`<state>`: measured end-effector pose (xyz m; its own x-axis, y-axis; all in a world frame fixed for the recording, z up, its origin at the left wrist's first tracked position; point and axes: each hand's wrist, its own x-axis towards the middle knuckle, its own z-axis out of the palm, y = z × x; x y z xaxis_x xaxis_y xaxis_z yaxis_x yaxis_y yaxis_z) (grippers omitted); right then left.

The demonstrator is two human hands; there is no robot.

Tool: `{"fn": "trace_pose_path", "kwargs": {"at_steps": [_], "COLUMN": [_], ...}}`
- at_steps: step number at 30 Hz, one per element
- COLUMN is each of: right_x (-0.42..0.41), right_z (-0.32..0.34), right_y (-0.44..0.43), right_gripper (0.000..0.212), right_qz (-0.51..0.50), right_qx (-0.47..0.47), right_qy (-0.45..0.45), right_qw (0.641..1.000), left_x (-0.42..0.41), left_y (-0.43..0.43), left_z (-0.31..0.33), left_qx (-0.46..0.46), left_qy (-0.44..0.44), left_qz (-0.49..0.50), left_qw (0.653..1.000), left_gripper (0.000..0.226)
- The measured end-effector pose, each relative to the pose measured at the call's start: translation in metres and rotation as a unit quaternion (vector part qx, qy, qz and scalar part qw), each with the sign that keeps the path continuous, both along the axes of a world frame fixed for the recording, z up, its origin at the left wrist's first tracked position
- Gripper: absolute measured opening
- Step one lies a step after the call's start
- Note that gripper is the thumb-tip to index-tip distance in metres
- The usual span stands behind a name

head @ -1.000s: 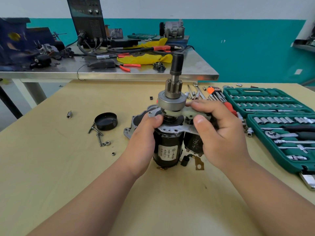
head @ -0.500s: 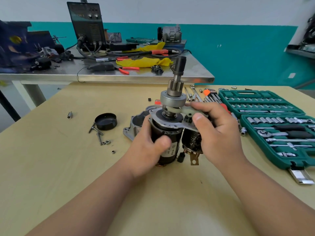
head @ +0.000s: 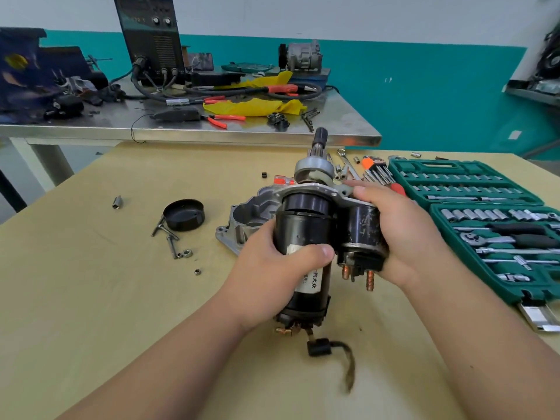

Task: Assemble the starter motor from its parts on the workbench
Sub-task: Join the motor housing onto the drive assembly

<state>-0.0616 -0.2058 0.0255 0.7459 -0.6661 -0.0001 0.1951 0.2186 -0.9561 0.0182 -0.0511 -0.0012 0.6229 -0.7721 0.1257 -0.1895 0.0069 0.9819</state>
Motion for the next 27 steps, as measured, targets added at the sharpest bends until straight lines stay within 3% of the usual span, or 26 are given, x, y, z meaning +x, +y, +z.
{"fn": "trace_pose_path", "kwargs": {"at_steps": [10, 17, 24, 27], "right_x": [-0.0086, -0.0073, -0.0072, -0.0079], "right_z": [0.0003, -0.0046, -0.0065, -0.0053], "right_y": [-0.0089, -0.0051, -0.0049, -0.0044], "right_gripper": [0.015, 0.025, 0.019, 0.016], "right_qz": [0.041, 0.077, 0.07, 0.046], "right_qx": [0.087, 0.084, 0.073, 0.027], "right_qy": [-0.017, 0.029, 0.044, 0.044], "right_qw": [0.995, 0.993, 0.994, 0.998], "left_x": [-0.0009, -0.0071, -0.0066, -0.0057], "left_y": [0.0029, 0.0034, 0.0061, 0.0069], "left_z": [-0.0047, -0.0042, 0.0017, 0.0038], "left_qx": [0.042, 0.072, 0.099, 0.102], "left_qy": [-0.067, -0.079, -0.081, -0.085], "left_qz": [0.045, 0.054, 0.045, 0.04], "left_qw": [0.996, 0.993, 0.991, 0.99], "left_gripper": [0.051, 0.047, 0.042, 0.037]}}
